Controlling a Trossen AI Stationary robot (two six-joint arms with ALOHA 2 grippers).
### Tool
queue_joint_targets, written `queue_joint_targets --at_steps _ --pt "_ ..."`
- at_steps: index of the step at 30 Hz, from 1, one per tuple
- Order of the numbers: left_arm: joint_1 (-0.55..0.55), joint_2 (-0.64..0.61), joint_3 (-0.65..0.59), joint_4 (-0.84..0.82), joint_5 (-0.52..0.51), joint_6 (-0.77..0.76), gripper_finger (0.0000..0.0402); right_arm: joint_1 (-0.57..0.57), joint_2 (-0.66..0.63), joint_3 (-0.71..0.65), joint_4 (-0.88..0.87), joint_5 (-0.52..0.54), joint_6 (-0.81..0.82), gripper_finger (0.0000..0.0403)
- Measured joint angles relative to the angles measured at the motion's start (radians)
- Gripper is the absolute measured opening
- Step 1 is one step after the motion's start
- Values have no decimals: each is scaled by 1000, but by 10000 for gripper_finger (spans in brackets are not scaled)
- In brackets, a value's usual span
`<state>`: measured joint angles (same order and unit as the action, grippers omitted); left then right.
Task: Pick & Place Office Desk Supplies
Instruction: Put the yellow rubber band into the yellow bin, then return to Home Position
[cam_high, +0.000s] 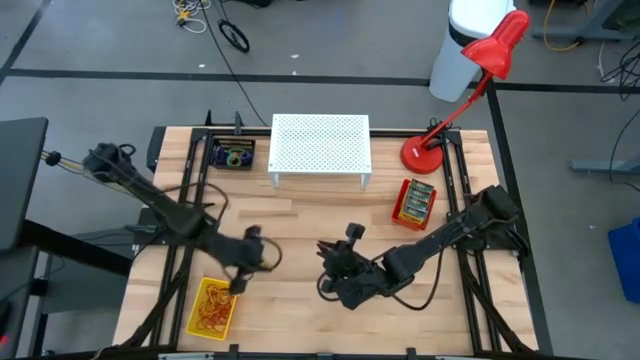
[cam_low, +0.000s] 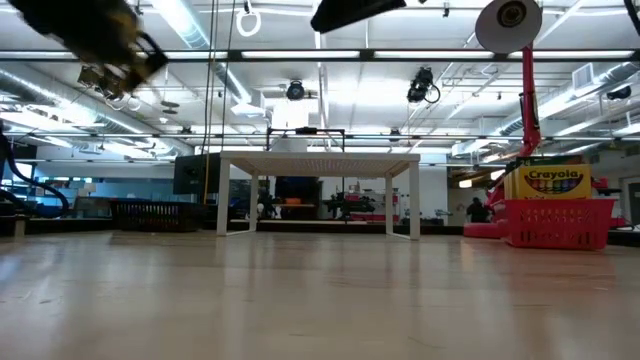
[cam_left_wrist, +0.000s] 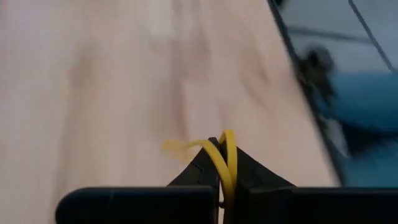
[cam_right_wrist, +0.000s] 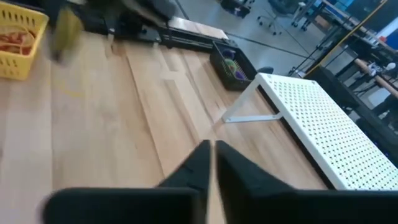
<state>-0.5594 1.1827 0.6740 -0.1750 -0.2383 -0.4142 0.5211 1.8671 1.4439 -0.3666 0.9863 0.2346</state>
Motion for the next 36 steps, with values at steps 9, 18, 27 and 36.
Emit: queue_joint_targets --at_steps 9,18,27,36 --pt "-256 -3 160 -420 186 -587 3 -10 0 -7 -3 -29 -7 28" --pt "-438 83 160 -513 135 -944 8 -10 0 -7 -3 -42 -14 14" --pt "-456 230 159 -468 214 -1002 86 -13 0 -7 33 -48 -81 11" --pt "-419 215 220 -561 376 -952 205 -36 -1 -7 111 -88 -165 6"
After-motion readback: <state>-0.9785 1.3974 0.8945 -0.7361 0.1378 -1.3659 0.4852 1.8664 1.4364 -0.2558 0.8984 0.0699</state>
